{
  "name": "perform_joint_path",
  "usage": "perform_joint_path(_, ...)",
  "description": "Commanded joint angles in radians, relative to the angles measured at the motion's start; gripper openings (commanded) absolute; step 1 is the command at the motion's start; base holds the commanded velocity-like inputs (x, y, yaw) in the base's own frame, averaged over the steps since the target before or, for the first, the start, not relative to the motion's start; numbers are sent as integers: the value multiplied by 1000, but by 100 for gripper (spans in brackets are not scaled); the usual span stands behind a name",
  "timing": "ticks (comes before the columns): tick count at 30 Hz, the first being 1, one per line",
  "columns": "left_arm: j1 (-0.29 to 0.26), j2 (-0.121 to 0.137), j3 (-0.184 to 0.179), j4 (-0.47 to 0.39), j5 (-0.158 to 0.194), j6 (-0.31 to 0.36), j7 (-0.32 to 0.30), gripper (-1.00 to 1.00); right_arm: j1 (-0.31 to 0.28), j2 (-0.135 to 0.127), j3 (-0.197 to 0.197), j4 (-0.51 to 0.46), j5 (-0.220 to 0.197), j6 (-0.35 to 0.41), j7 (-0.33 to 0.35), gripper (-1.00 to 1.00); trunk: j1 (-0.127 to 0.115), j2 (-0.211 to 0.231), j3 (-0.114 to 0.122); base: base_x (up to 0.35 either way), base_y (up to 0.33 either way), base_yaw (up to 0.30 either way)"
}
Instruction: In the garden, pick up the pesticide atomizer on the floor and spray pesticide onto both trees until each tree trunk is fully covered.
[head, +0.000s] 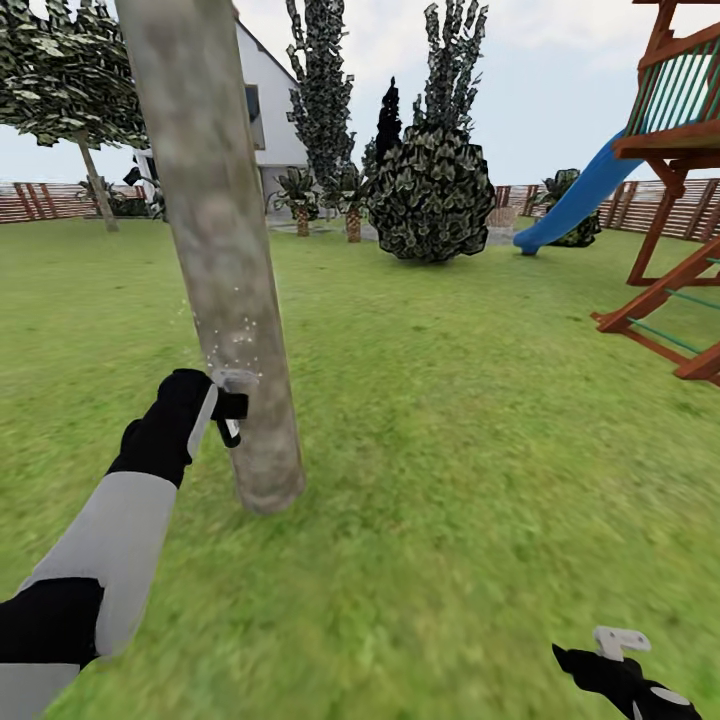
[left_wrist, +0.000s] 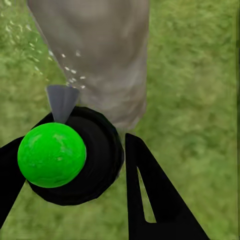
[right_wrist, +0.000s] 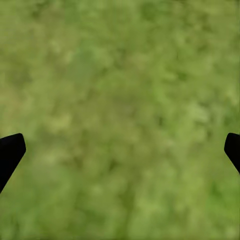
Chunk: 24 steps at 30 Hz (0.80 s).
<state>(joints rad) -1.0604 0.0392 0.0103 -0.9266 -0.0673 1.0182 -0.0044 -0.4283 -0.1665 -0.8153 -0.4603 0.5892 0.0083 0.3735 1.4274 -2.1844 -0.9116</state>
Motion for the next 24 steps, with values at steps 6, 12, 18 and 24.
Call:
perform_joint_path(6,-123,2,5,6,-7,5,-3,-100,-1,1,-9,-1,7,1,8,100,0,0,-1,3,0,0)
perform_joint_path(12,-2,2,5,2,0,3,-5,-100,-1,1,-8,-1,7,1,8,100,0,0,-1,0,0,0)
perform_joint_path(18,13,3,4,1,-1,-3,-4,-100,-1,1,-8,-1,7,1,8,100,0,0,-1,-172,0,0)
perform_joint_path(24,-82,2,6,6,-6,-1,-2,-100,-1,1,-8,-1,7,1,8,100,0,0,-1,-10,0,0)
